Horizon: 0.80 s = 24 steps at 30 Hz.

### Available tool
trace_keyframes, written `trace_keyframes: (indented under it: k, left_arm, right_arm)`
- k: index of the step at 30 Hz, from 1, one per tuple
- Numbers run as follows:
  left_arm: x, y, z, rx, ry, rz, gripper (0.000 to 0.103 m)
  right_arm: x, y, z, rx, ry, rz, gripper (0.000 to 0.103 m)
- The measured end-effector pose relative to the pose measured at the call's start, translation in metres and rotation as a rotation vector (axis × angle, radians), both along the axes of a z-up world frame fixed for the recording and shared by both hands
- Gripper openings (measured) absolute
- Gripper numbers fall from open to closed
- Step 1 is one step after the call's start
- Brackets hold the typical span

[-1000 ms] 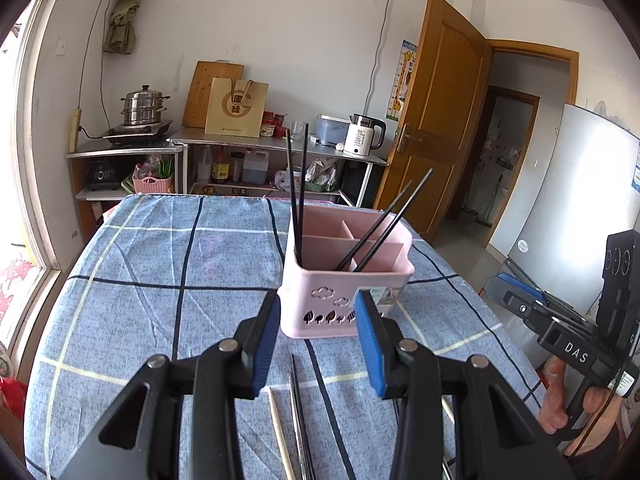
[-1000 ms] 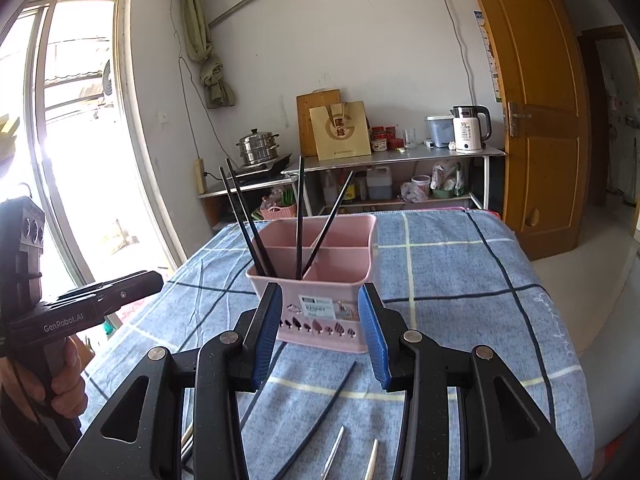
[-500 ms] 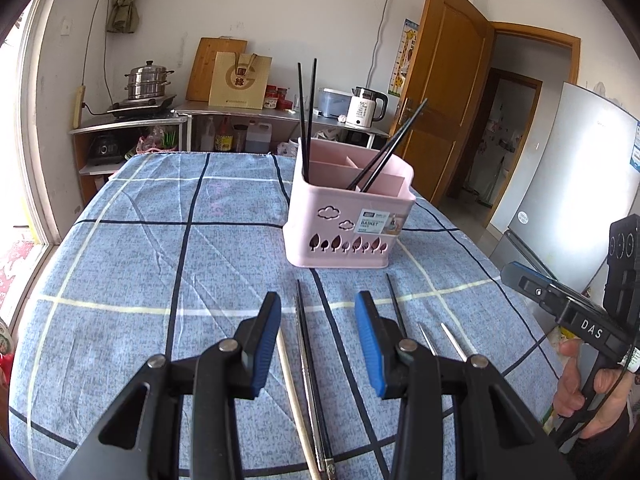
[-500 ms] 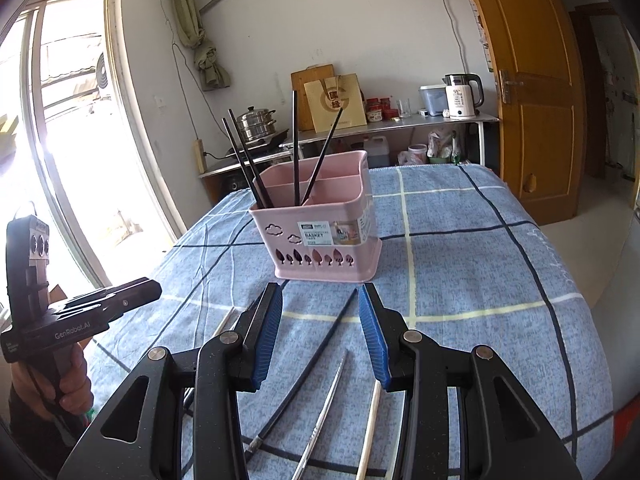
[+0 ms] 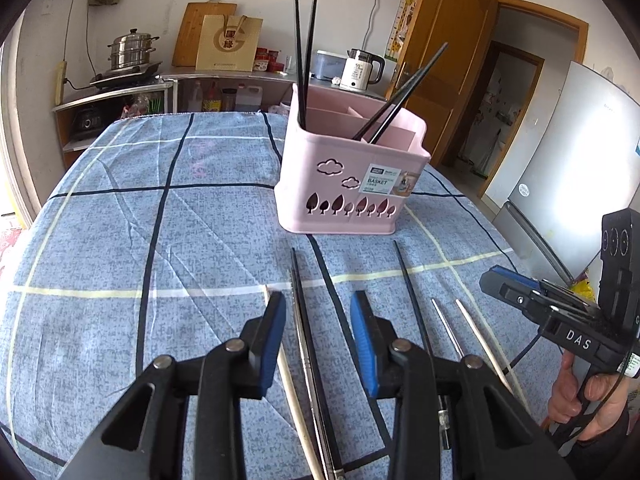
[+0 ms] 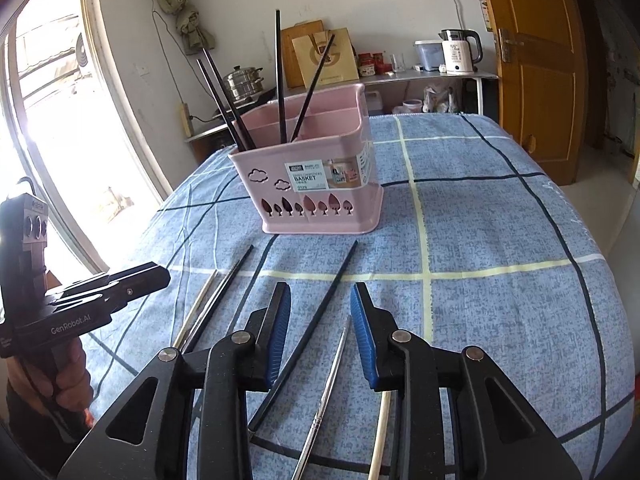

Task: Organize utensils
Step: 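Move both tools back down to the remaining chopsticks beside the basket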

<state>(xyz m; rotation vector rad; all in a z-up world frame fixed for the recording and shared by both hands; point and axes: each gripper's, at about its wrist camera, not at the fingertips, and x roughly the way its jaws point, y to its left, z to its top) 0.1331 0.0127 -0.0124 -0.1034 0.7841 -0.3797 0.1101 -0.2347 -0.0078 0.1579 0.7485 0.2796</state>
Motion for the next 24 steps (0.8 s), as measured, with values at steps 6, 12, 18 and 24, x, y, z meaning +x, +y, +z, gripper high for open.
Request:
trace_keyframes:
  k: [6, 12, 18, 24]
  left_arm:
    - [0.035, -0.012, -0.01, 0.059, 0.047, -0.049, 0.032]
    - [0.066, -0.024, -0.021, 0.089, 0.101, -0.091, 0.031]
    - [0.083, -0.038, -0.033, 0.106, 0.154, -0.133, 0.029]
    - [0.092, -0.043, -0.04, 0.11, 0.178, -0.131, 0.027]
  right_arm:
    - [0.019, 0.008, -0.016, -0.013, 0.069, 0.0, 0.022]
    - [0.036, 0.015, -0.027, -0.026, 0.108, 0.004, 0.018]
    - [0.047, 0.018, -0.038, -0.027, 0.144, 0.002, 0.014]
    - [0.05, 0.016, -0.043, -0.025, 0.158, 0.001, 0.014]
